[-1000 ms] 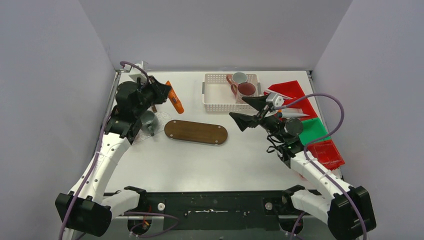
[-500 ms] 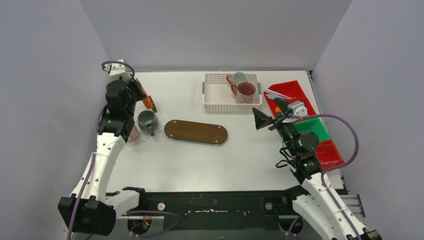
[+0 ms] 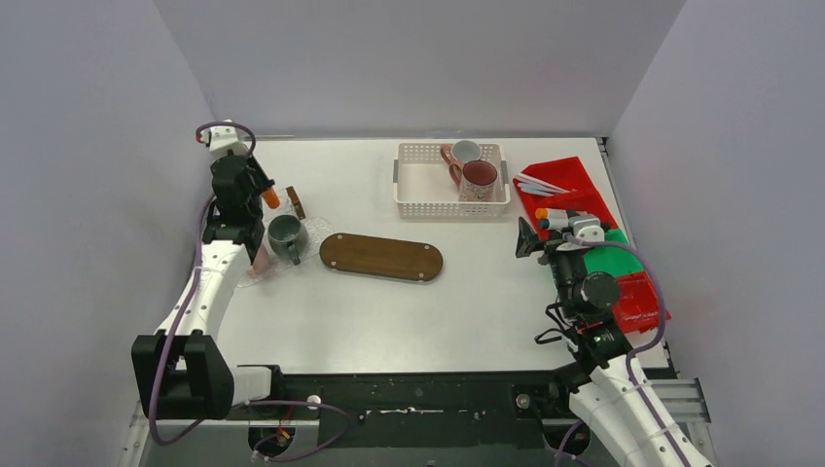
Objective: Prepare toiletry sets of a toothbrush and toothpaste on the tray
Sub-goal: Pick up the toothpaste from the storage box, then place the toothpaste in the toothpaste holder.
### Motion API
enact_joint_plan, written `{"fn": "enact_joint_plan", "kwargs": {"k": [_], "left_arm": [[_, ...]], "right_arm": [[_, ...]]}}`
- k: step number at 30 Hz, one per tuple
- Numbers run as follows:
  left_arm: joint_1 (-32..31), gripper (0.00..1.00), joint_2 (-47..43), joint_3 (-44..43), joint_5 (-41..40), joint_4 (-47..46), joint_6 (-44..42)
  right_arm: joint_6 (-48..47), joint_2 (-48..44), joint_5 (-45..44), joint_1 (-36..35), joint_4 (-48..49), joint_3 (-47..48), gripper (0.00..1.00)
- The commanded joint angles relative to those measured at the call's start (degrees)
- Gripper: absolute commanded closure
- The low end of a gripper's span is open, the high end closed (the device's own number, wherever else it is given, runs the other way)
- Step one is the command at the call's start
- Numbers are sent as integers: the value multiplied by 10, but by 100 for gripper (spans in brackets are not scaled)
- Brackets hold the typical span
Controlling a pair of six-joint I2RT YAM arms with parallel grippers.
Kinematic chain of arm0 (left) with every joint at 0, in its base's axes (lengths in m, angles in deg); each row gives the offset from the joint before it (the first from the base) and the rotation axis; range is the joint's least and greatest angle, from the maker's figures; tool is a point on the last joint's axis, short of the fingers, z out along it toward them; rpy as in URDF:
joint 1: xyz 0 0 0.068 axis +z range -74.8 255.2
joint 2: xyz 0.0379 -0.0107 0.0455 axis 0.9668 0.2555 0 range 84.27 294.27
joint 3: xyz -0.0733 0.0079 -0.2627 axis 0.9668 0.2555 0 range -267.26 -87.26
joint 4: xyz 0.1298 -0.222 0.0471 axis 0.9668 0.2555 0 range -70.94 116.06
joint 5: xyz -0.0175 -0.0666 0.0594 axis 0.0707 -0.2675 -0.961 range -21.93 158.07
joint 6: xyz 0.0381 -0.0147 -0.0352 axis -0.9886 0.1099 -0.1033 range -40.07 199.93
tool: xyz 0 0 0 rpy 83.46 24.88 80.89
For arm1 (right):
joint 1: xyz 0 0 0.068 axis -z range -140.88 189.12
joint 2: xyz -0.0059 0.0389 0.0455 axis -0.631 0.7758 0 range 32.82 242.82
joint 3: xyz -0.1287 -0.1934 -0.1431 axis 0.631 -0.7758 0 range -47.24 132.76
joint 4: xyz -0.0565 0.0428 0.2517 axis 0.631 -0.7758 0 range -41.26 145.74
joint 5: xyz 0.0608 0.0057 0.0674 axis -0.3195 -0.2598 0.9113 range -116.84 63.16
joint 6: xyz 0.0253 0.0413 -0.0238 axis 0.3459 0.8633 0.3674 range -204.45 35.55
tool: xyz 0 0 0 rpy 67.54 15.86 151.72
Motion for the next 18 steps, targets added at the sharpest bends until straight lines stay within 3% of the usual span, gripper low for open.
{"fn": "enact_joint_plan", "kwargs": {"k": [1,8,18], "left_arm": [[33,100,12,4,-18,-103,-7],[47,100,48,11,7,-137,-5],[91,100,56,12,-44,-109,1]], "right_arm": [[-32,-1,-54,3,41,-17,0],[-51,3,-63,4,54,-28,0],[-54,-2,-58,8,61,-35,0]]}}
